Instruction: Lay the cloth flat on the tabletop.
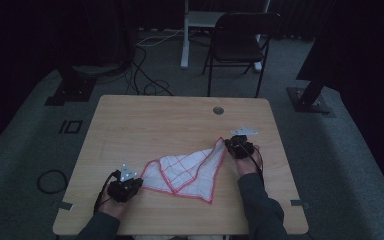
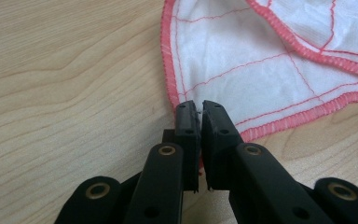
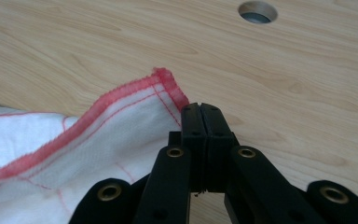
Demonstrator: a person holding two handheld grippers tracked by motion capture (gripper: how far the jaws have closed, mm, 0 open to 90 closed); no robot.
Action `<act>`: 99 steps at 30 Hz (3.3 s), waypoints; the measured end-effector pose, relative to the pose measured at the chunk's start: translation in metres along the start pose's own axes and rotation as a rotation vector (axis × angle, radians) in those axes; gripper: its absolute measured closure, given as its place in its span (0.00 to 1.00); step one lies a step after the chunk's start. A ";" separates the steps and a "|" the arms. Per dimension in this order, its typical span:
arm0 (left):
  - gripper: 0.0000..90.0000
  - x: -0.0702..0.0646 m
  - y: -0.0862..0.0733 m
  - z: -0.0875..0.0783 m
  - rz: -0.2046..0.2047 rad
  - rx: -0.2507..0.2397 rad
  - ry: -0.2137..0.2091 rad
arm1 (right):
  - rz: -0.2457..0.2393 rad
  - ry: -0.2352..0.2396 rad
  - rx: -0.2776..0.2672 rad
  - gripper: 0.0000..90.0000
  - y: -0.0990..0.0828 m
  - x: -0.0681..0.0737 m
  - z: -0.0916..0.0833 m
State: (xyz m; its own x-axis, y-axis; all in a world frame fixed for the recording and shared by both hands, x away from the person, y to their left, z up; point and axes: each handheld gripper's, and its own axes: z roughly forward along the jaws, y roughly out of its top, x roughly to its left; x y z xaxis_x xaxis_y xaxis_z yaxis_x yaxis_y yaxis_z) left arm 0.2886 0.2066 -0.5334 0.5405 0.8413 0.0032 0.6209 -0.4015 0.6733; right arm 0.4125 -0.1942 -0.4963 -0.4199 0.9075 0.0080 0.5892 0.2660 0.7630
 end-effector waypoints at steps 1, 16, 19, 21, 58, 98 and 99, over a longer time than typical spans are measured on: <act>0.95 0.000 0.000 0.000 0.000 0.001 0.000 | 0.010 -0.007 0.000 1.00 -0.001 -0.001 0.001; 0.83 -0.016 0.008 0.000 0.019 0.000 -0.025 | -0.056 0.034 -0.008 0.85 -0.009 0.015 -0.011; 0.82 -0.024 0.013 -0.002 0.045 -0.018 -0.044 | -0.078 0.051 -0.013 0.84 -0.012 0.022 -0.016; 0.81 -0.031 0.016 -0.003 0.058 -0.031 -0.058 | -0.095 0.073 -0.008 0.83 -0.017 0.028 -0.019; 0.75 -0.095 0.045 0.035 0.256 -0.001 -0.186 | -0.208 0.255 0.062 0.78 -0.086 0.096 -0.039; 0.98 -0.018 0.100 0.038 0.145 -0.085 -0.032 | -0.210 0.294 0.072 0.74 -0.098 0.089 -0.046; 0.98 -0.014 0.101 0.039 0.135 -0.085 -0.030 | -0.210 0.295 0.073 0.74 -0.098 0.089 -0.046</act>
State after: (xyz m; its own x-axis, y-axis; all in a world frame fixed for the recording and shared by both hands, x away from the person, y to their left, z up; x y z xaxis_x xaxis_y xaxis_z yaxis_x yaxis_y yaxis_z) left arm 0.3657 0.1402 -0.4942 0.6331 0.7702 0.0765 0.4923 -0.4770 0.7281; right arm 0.2852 -0.1543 -0.5409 -0.7114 0.7010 0.0502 0.5122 0.4682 0.7200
